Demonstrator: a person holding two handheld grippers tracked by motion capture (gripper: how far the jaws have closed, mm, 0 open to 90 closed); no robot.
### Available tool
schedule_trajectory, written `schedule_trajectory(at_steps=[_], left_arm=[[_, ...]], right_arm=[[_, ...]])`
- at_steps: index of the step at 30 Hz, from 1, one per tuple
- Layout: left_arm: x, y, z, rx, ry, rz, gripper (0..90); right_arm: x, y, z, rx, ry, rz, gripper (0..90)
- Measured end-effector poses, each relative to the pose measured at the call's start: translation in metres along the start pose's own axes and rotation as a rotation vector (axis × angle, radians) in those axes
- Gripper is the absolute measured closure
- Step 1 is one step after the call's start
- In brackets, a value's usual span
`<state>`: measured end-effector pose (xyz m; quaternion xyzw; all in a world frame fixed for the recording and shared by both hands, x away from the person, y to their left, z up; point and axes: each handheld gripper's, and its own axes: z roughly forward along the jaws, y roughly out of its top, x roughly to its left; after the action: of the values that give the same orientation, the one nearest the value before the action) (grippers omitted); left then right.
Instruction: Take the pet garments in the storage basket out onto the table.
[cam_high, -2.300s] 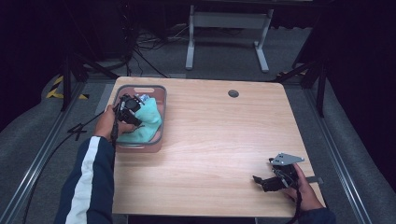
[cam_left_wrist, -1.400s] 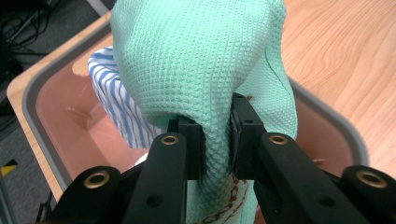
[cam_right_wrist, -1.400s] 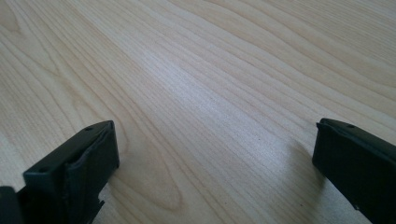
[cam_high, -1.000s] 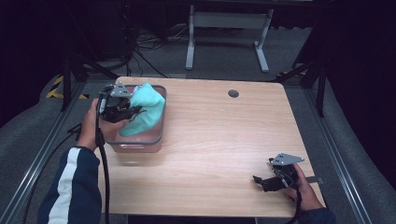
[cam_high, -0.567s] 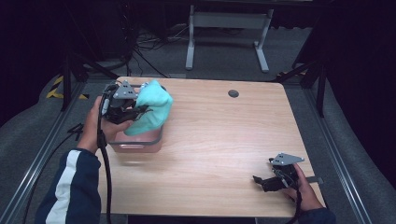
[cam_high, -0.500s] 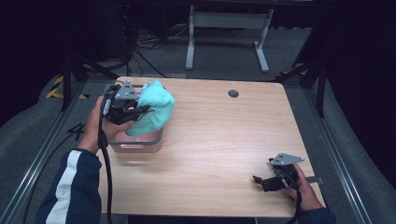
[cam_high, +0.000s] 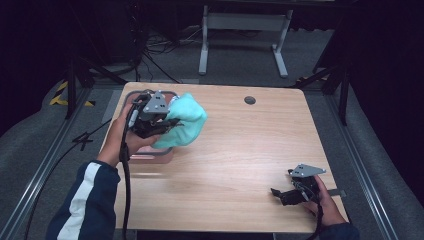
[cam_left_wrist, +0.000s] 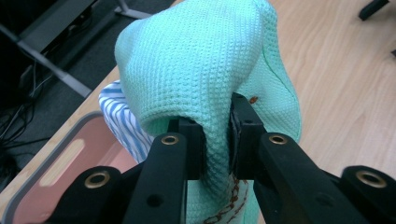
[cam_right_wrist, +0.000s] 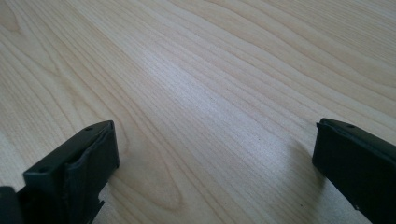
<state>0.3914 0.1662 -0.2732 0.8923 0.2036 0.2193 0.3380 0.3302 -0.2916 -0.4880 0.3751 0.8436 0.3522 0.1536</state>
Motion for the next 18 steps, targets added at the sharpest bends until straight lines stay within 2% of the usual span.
schedule_trajectory(at_steps=[6,13,18], left_arm=[[-0.01,0.011,0.008,0.009,-0.031,0.023,78.3],[-0.026,0.023,0.028,0.025,-0.068,0.067,78.3],[-0.036,0.029,0.045,0.043,-0.101,0.083,78.3]], right_arm=[[0.0,0.0,0.0,0.0,0.0,0.001,0.6],[0.0,0.0,0.0,0.0,-0.001,0.0,0.6],[0.0,0.0,0.0,0.001,0.0,0.001,0.6]])
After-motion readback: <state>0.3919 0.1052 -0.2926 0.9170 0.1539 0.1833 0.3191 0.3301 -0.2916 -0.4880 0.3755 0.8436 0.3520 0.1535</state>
